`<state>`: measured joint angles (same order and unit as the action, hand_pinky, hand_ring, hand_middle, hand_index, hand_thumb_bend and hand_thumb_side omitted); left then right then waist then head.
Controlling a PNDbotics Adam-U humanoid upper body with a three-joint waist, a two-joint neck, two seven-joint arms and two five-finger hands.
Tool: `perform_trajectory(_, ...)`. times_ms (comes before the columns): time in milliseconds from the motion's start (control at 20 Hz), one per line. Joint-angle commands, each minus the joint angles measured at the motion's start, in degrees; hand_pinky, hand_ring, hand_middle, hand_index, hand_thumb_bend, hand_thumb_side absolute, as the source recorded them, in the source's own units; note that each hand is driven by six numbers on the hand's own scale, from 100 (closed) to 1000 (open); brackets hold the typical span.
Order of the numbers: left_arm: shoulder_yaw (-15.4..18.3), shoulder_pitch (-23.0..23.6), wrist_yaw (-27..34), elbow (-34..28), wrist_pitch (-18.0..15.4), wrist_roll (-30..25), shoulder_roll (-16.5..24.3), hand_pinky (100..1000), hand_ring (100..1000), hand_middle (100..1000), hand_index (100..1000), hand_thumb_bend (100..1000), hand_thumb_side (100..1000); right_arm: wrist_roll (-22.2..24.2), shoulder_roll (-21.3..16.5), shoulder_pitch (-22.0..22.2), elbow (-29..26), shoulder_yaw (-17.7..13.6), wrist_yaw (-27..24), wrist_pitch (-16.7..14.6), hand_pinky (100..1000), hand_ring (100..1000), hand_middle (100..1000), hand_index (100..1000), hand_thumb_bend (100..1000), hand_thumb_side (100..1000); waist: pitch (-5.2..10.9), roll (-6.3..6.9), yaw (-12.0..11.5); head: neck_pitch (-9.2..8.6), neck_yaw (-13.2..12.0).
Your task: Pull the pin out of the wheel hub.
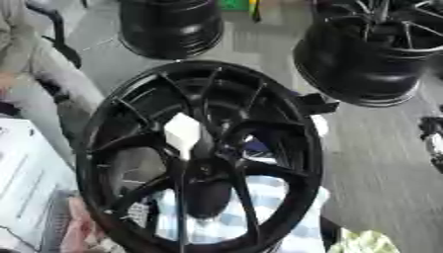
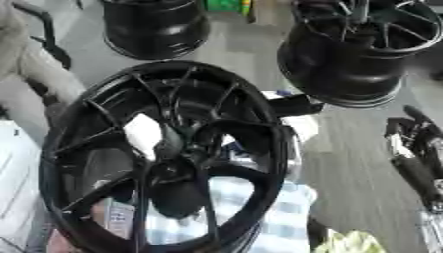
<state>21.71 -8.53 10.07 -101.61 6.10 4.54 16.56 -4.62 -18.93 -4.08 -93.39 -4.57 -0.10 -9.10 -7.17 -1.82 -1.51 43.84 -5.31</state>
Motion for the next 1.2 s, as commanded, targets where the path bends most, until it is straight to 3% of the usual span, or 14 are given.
perform_trajectory(50,-0.1,-0.5,-0.6,-0.7,-0.1,-0.7,1.0,765,786,811,765,337,619,0.0,-0.8,-0.8,-0.9,-0.6,-0.2,-0.1,805,808,739,938,100,464,0.40,0.10,0.0,0.28,-0.8)
perform_trajectory(450,-0.5,-0.9,-1.4,-0.8,-0.4,-2.3,1.7,765,786,811,764,336,616,0.0,-0.9,-0.8,-0.9,-0.6,-0.2,-0.1,805,807,738,937,100,463,0.29,0.15,0.0,0.28,-0.5)
perform_trajectory(650,-1.6,-2.7,-3.4,-1.8,-2.7,-4.2,5.6,769,806,824,778,369,571,0.1,-1.1,-0.9,-0.8,-0.5,-0.1,0.0,805,807,738,937,100,462,0.29,0.30,0.2,0.28,-0.6)
perform_trajectory(850,-6.3,-7.8,-8.0,-2.3,-10.6,-9.5,17.7,774,800,813,786,414,503,0.3,-1.5,-0.8,-0.7,-0.3,0.0,0.0,805,807,738,937,100,461,0.45,0.68,0.6,0.28,-0.8)
perform_trajectory(1000,-12.9,-13.4,-11.4,0.7,-20.2,-15.9,28.7,785,795,800,792,459,487,0.6,-1.8,-0.8,-0.6,0.0,0.0,0.0,805,807,738,936,100,461,0.74,1.04,1.2,0.28,-0.9)
perform_trajectory(1200,-22.9,-21.9,-13.9,6.7,-32.2,-26.7,39.7,793,780,780,802,533,479,1.2,-2.0,-0.8,-0.5,0.5,0.0,0.0,806,807,738,937,100,462,1.16,1.31,2.2,0.28,-1.4)
